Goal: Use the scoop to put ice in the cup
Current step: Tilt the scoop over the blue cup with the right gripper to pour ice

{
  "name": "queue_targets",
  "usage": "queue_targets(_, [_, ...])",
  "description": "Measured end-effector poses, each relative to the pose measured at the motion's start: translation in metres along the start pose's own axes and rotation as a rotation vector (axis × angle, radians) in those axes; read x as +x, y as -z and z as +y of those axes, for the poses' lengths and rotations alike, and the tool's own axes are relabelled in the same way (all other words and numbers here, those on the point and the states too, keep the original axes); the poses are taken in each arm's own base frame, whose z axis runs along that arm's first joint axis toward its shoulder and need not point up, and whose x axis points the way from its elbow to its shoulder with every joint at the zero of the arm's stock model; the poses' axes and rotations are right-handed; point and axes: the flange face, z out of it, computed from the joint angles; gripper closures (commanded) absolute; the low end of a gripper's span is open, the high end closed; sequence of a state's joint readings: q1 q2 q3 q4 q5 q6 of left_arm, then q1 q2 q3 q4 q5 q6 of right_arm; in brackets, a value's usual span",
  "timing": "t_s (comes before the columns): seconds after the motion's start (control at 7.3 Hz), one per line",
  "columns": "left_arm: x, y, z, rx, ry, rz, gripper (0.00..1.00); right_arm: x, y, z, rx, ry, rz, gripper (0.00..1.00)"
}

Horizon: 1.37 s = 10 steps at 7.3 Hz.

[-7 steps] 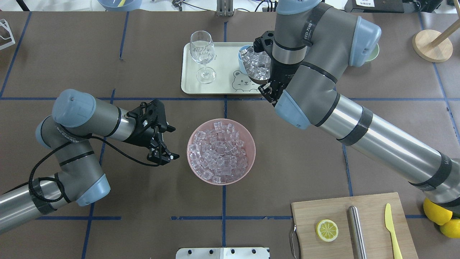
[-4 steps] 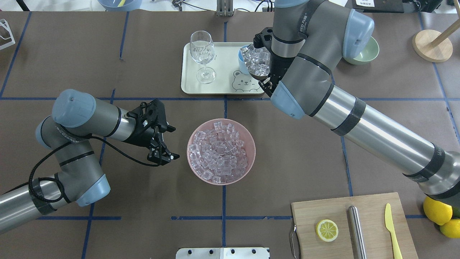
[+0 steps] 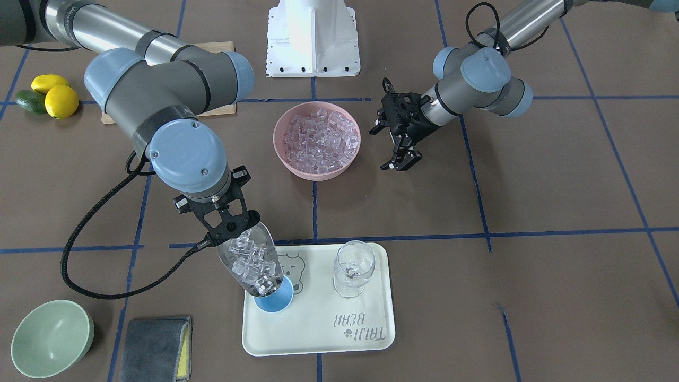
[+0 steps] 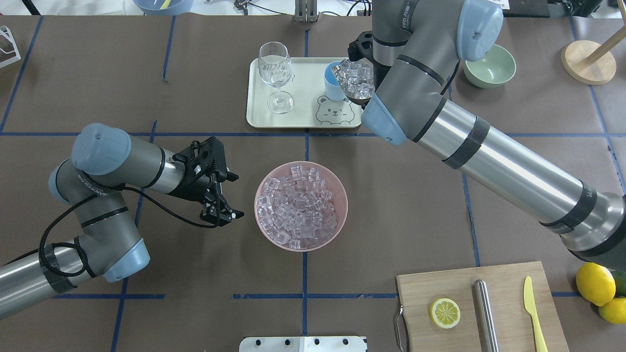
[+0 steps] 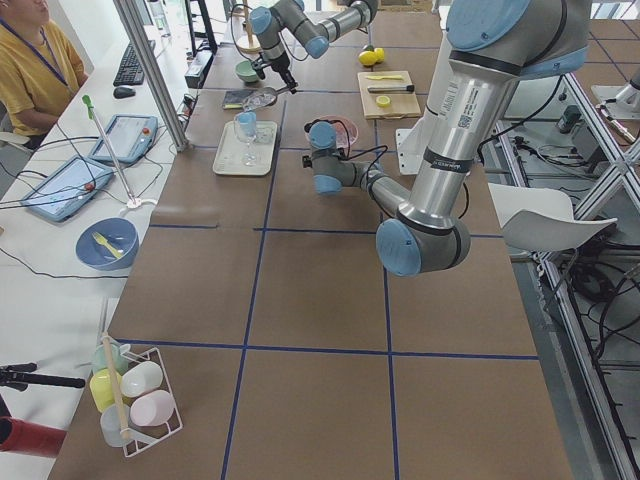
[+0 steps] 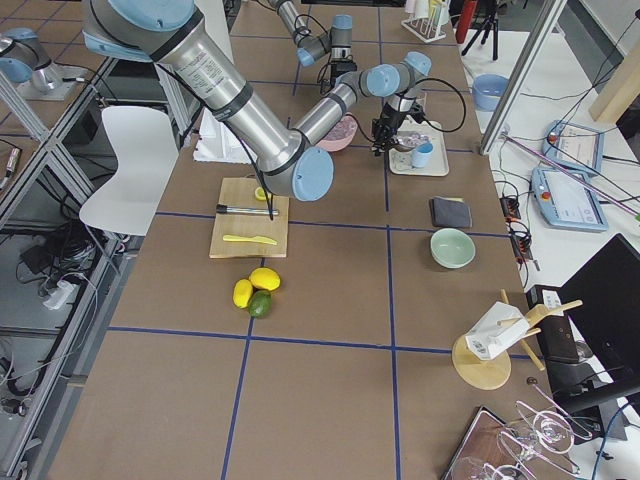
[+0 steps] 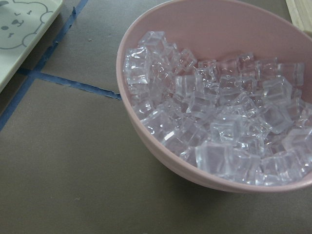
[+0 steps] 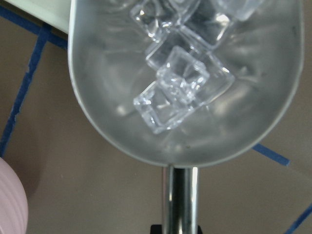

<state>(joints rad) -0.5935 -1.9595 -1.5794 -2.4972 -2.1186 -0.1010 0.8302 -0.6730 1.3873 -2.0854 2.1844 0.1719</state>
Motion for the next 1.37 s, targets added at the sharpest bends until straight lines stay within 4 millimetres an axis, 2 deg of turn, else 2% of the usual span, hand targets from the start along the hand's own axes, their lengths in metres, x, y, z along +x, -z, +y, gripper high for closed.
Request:
queue_targets(0.68, [-0.001, -0.002, 0.002, -0.004, 0.002, -0.014, 0.00, -0.011, 0.025, -0.011, -0.147, 0.039, 0.087, 1.00])
queue_targets(1.37, [-0.001, -0.002, 0.002, -0.002, 0.002, -0.021, 0.00, -0.011, 0.033, -0.014, -0.233, 0.059, 0.135, 1.00])
